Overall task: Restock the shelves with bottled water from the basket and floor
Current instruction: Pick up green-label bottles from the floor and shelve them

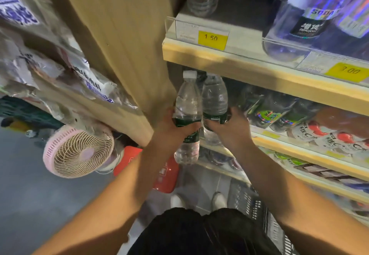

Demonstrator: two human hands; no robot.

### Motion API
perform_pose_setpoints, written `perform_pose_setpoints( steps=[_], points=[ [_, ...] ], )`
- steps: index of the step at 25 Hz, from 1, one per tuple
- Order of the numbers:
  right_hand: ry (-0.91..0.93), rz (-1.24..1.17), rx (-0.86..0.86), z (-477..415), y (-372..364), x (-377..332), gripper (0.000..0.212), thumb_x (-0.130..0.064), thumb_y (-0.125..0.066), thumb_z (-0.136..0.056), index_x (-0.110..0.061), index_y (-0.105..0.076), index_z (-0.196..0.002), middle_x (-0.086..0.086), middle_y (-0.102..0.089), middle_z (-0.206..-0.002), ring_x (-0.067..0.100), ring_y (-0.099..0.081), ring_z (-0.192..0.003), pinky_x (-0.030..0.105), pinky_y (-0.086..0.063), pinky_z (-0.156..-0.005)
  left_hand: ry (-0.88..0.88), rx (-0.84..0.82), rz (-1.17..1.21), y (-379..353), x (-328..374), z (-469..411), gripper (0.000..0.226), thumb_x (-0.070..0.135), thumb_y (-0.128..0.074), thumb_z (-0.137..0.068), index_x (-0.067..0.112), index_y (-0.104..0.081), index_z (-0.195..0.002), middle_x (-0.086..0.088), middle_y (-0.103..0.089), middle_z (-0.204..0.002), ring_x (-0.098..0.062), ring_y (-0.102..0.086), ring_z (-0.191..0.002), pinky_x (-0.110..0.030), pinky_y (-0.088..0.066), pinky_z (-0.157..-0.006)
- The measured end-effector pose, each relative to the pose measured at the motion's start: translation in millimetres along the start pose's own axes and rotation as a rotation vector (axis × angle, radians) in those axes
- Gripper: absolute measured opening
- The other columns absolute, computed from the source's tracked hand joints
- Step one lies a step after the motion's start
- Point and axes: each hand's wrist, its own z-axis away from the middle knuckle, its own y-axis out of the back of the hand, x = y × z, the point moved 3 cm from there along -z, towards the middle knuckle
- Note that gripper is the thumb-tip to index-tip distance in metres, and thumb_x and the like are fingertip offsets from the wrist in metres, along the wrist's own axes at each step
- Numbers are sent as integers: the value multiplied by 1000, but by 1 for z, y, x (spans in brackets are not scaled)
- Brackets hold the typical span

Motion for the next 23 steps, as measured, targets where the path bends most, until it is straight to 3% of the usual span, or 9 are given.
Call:
perform_pose_setpoints(
  steps=[5, 8, 13, 18, 23],
  points=[
    [-12, 2, 117, -11, -8, 1, 55, -39, -81, -66, -20, -56, -111, -2, -67, -104, 18, -63, -93, 34, -52, -78, 5, -65, -16, 5, -1, -15, 41, 25, -81, -77, 29, -54, -108, 17, -66, -91, 4, -63, -84, -14, -47, -67],
    [-25, -20, 119, -17, -9, 1, 55, -37, -82, -67, -18, -55, -111, 1, -67, -105, 21, -63, -94, 37, -53, -81, 22, -66, -34, 5, -5, -18, 45, 26, -80, -78, 27, -54, -114, 18, -64, -92, 5, -61, -85, -12, -46, -67],
    [20, -29, 82, -34, -6, -12, 54, -33, -83, -70, -20, -56, -114, -8, -62, -96, 15, -60, -88, 27, -45, -73, 59, -8, 36, 0, -9, -16, 45, 25, -81, -78, 20, -58, -117, 13, -69, -95, 9, -66, -75, -4, -48, -61],
    [146, -51, 104, -55, -7, -25, 49, -27, -80, -70, -22, -58, -114, -5, -67, -98, 21, -65, -96, 32, -52, -80, 70, 26, 104, -2, -10, -10, 40, 23, -79, -79, 18, -62, -115, 4, -74, -98, -2, -71, -83, -10, -52, -65],
    [148, -112, 124, -67, -15, -18, 58, -29, -80, -72, -18, -56, -123, 1, -67, -117, 21, -61, -109, 29, -47, -91, 83, 79, 160, -3, -14, -7, 34, 19, -78, -80, 18, -63, -111, 3, -75, -96, -7, -72, -86, -21, -56, -74]
  ],
)
